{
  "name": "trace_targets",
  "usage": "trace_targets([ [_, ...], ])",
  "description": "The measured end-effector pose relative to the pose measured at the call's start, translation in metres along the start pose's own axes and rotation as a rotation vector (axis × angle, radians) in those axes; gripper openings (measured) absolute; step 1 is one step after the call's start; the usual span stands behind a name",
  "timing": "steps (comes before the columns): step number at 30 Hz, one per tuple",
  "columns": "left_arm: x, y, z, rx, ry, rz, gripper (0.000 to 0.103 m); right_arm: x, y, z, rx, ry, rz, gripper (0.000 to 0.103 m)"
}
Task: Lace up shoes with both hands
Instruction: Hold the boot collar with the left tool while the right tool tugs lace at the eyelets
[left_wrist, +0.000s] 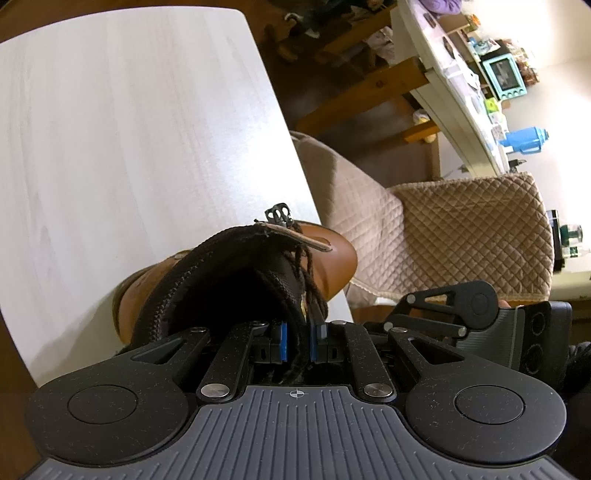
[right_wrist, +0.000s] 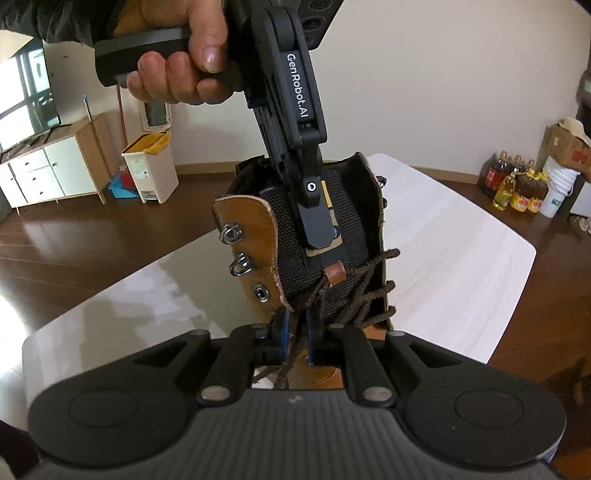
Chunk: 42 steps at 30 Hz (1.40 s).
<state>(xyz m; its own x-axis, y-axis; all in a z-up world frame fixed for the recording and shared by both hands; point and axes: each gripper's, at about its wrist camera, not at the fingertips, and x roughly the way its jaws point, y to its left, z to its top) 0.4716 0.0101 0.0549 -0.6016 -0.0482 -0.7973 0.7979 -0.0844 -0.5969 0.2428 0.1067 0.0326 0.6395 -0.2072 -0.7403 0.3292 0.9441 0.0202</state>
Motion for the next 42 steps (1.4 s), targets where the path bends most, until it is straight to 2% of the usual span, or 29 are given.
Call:
trace_targets([
  [12,0.015,-0.012,0.007,0.007,0.001,-0.010,0.011,-0.006,-0.021,-0.001,0.097,-0.027,-0.001,0.010],
  [15,0.011,0.001,0.006,0.007,0.001,-0.013,0.011,-0.004,-0.023,-0.001,0.114,-0.030,0.005,0.010],
  [21,0.016,0.001,0.005,0.007,0.001,-0.018,0.011,-0.001,-0.034,-0.004,0.187,-0.034,0.019,0.009],
  [28,0.017,0.005,0.007,0.010,0.005,-0.022,0.011,-0.001,-0.053,-0.009,0.295,-0.040,0.067,0.008],
  [36,0.013,0.014,0.004,0.017,0.005,-0.024,0.011,-0.001,-0.086,-0.016,0.491,-0.053,0.157,0.009],
  [42,0.012,0.019,0.002,0.016,0.004,-0.032,0.011,0.001,-0.094,-0.019,0.540,-0.053,0.177,0.009],
])
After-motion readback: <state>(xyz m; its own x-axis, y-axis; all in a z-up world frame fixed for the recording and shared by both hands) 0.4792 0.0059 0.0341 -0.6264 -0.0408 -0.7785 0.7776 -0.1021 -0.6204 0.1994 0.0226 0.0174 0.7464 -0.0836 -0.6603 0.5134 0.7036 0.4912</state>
